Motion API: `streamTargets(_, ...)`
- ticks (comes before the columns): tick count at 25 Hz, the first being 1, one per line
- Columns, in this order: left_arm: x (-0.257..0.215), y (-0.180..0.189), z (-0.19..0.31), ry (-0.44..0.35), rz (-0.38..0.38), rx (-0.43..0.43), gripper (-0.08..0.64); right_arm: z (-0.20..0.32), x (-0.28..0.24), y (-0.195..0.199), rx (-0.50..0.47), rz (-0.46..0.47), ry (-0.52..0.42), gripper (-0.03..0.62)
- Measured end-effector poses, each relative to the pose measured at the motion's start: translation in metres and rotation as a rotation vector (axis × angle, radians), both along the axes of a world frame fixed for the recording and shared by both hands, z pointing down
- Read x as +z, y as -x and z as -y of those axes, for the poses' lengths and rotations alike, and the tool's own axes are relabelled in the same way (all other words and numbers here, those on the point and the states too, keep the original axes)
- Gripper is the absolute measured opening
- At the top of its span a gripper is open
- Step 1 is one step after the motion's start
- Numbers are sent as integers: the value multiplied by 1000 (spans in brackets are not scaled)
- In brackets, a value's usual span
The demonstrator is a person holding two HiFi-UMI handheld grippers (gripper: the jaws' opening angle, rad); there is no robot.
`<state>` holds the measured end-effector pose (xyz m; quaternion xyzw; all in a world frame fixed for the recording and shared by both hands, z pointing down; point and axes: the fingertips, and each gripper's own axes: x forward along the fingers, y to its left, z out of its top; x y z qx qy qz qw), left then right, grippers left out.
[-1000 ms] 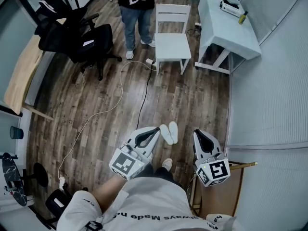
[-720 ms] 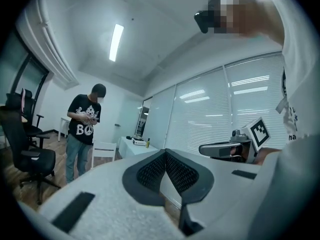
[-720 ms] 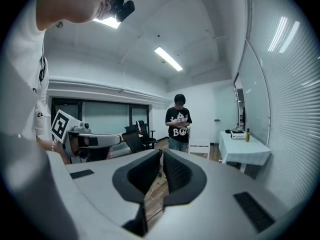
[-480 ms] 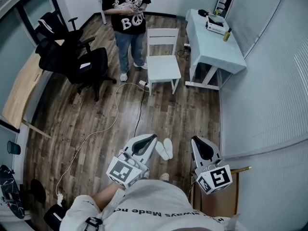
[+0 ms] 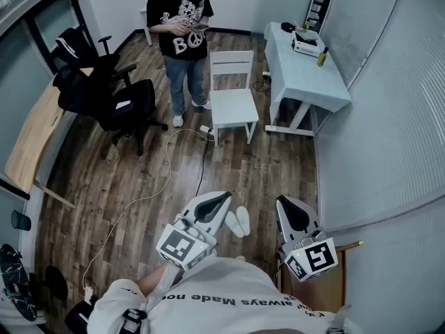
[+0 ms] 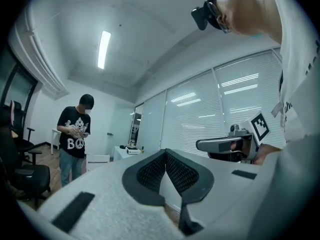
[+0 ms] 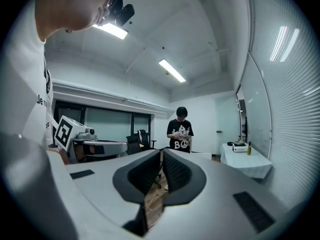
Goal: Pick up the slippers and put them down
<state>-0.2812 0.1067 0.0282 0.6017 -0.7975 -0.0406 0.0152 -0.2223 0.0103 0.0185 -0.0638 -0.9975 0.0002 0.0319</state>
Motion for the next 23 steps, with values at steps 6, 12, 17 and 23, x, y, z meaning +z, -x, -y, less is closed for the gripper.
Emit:
streamTargets(6,-10,4,7,-6,29,17,11,2,-8,9,6,21,0,25)
streamTargets(12,-10,3,7,-21,14,16,11,4,-9,8,16,17,-1,25)
streamTargets(17,-7,7,14,-7,8,6,12,16,-12,11,45,22,-5,25)
streamTargets(23,-11,2,17,-22,29,21,11,19,-14,10,47,21,-24,25)
